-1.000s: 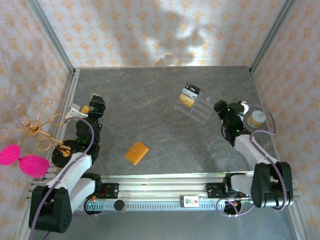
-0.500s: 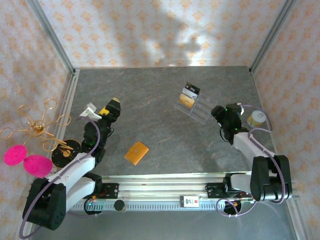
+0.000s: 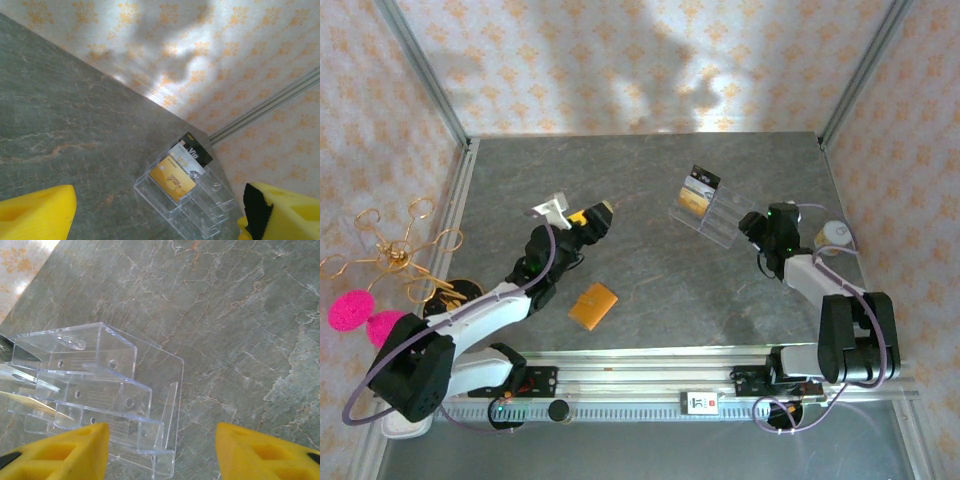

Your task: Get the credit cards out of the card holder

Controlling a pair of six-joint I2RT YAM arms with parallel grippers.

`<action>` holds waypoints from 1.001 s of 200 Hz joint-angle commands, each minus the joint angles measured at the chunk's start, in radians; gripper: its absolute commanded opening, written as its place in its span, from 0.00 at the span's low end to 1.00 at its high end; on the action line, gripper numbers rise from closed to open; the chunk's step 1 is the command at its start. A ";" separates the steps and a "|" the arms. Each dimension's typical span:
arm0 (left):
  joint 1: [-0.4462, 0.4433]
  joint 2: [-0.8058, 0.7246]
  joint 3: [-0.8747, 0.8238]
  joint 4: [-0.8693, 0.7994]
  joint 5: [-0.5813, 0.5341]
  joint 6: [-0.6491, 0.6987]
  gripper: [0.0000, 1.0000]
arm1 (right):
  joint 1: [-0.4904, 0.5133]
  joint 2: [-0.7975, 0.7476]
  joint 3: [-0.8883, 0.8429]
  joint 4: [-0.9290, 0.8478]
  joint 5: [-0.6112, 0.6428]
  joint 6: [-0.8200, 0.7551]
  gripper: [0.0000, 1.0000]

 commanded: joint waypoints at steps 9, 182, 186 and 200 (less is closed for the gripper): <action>-0.003 0.010 0.066 -0.123 0.042 0.068 0.84 | 0.006 0.025 0.053 -0.003 0.001 -0.032 0.57; -0.004 -0.146 0.072 -0.302 0.073 0.134 0.84 | 0.024 0.332 0.289 -0.104 -0.030 -0.084 0.17; -0.004 -0.148 0.072 -0.305 0.072 0.135 0.85 | 0.028 0.337 0.290 -0.111 -0.035 -0.093 0.17; -0.005 -0.150 0.075 -0.317 0.070 0.135 0.85 | 0.042 0.352 0.308 -0.146 -0.029 -0.114 0.17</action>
